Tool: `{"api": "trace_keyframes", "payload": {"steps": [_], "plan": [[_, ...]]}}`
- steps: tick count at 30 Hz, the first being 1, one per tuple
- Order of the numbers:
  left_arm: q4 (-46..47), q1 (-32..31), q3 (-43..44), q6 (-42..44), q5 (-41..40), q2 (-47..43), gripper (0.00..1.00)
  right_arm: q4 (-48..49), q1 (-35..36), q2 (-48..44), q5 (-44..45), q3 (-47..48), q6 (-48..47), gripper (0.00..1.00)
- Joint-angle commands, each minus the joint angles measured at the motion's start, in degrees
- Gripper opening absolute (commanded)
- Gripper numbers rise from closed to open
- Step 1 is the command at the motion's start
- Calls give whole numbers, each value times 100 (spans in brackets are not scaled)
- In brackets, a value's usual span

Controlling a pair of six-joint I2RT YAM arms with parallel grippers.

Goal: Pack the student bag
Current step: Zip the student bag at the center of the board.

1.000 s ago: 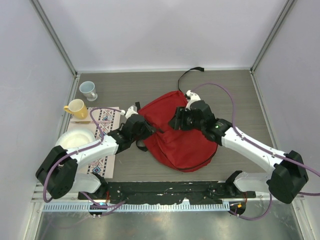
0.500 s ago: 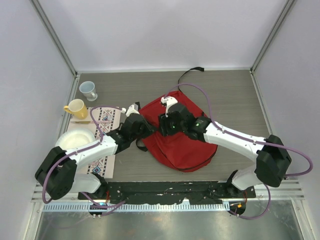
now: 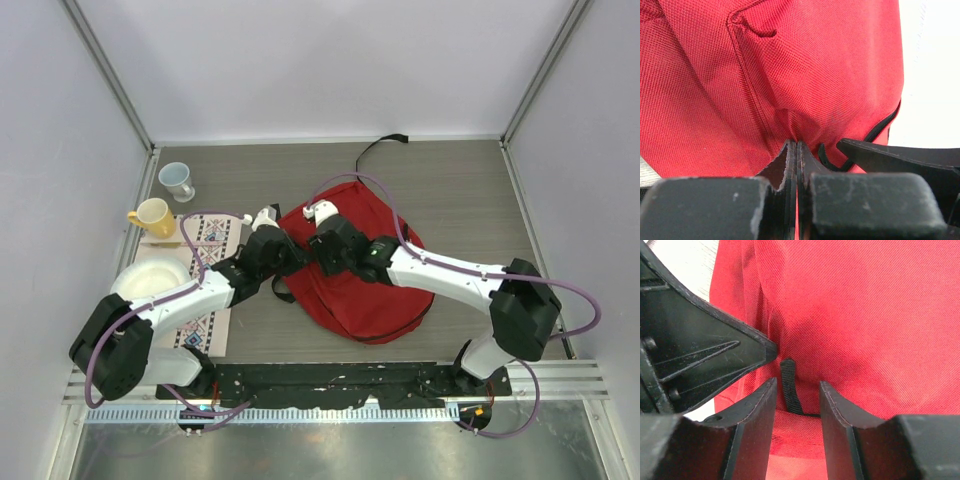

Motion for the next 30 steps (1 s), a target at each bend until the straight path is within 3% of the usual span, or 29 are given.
{"api": "trace_keyframes", "payload": {"steps": [1,4,8,12,30], "plan": [[341,59,230,91,95,-151,0,24,207,96,559,228,-240,44],[359,77,221,91,104,-177,0,42,304,210,796,219,-267,38],[368,94,221,82,139,-186,0,77,339,290,1060,246,-214,15],[350,112,186,82,148,-195,0,156,331,150,1297,184,-153,1],[306,121,-25,91,262,-326,0,657,296,-466,1922,-352,436,1]]}}
